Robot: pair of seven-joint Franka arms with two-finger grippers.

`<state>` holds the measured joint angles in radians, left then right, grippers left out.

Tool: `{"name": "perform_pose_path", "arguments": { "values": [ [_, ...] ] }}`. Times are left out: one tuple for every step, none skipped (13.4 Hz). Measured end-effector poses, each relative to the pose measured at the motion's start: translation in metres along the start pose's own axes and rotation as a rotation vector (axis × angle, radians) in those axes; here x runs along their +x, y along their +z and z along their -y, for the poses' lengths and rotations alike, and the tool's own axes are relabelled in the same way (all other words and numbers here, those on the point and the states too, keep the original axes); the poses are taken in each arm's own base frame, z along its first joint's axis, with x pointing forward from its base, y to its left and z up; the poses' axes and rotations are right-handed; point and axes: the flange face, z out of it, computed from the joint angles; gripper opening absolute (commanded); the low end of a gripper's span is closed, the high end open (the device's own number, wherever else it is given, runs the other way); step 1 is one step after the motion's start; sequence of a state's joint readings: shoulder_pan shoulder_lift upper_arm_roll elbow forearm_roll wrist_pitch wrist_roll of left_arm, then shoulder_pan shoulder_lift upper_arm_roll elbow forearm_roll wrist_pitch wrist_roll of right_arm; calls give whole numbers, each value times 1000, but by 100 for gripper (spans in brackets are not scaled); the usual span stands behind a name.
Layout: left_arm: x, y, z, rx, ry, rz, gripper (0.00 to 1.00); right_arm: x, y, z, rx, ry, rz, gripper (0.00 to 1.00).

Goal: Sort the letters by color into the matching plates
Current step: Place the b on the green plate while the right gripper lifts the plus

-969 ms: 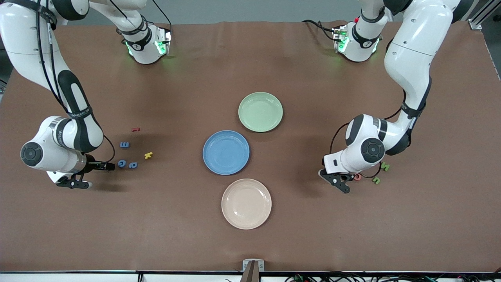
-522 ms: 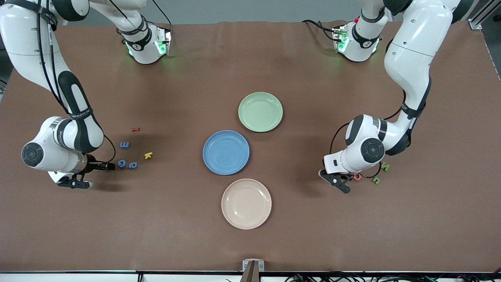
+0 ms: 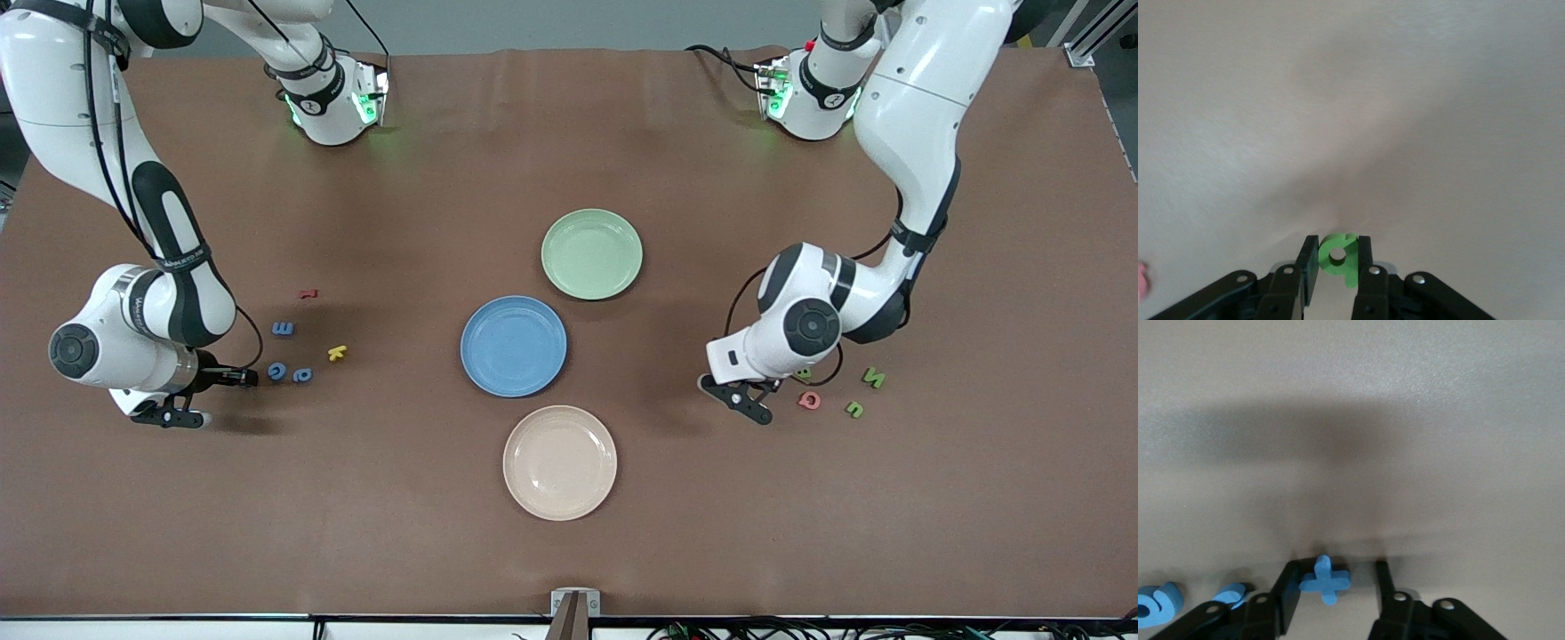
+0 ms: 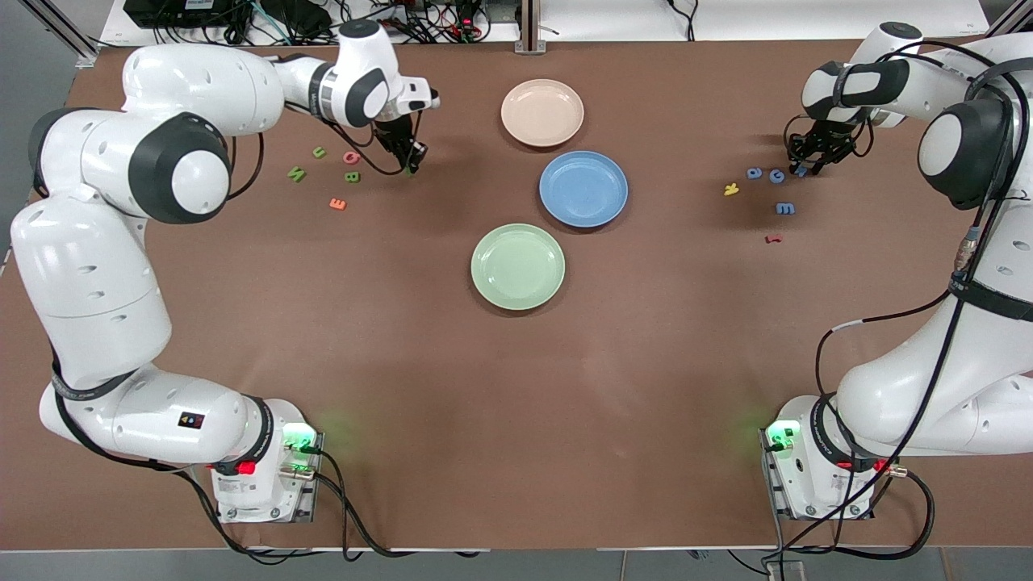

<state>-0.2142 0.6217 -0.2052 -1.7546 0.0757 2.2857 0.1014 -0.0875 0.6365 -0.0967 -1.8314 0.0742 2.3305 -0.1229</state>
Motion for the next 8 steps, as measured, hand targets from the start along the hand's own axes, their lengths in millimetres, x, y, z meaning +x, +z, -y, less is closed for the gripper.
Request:
{"name": "perform_pose_path", "arguments": {
  "values": [
    [1, -7, -15, 4, -26, 8, 1, 0, 0, 0, 0, 0, 0, 40],
    [1, -12, -31, 5, -57, 15, 1, 0, -1, -1, -1, 1, -2, 35],
    [2, -16, -51, 0, -99, 18, 2, 0, -1, -1, -1, 1, -2, 31],
    [3, -17, -71, -12, -149, 20, 2, 0, -1, -1, -1, 1, -2, 28],
    [2, -16, -91, -24, -204, 24, 2, 0, -2, -1, -1, 1, -2, 25],
    [1, -16, -110, -37, -258, 30, 2, 0, -2, -1, -1, 0, -2, 22],
    [-1, -15, -128, -48, -309, 38, 2, 0, -2, -1, -1, 0, -2, 20],
    [-4, -14, -144, -57, -359, 49, 2, 0, -2, -1, -1, 0, -2, 20]
  ]
}}
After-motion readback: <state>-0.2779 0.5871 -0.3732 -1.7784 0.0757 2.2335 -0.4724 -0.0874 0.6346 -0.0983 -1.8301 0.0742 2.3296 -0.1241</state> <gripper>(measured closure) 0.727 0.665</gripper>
